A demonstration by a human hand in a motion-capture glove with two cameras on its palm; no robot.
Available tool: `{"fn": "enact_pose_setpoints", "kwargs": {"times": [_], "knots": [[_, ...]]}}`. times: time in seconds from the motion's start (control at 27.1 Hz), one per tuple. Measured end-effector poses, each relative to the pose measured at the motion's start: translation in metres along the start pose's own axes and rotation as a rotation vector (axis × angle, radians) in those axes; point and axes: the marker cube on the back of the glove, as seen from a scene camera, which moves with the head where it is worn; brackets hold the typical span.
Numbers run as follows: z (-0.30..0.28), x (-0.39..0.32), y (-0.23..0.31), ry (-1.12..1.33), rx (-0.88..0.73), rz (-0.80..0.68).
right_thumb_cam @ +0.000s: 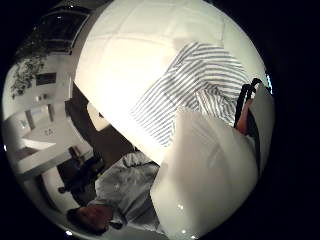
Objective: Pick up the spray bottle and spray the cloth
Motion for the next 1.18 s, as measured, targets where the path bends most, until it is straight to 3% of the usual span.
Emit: {"fn": "enact_pose_setpoints", "kwargs": {"times": [0.18,0.37,0.59,0.78,0.96,1.11,1.18], "knots": [[0.025,-0.016,-0.008,-0.064,-0.043,-0.007],[0.013,-0.025,-0.003,-0.124,0.0,-0.047],[-0.042,-0.047,0.01,-0.457,0.214,-0.176],[-0.069,-0.085,0.017,-0.913,0.424,-0.358],[-0.05,-0.134,0.023,-1.303,0.391,-0.619],[-0.033,-0.175,-0.017,-1.402,0.527,-0.548],[-0.006,-0.181,-0.028,-1.341,0.466,-0.576]]}}
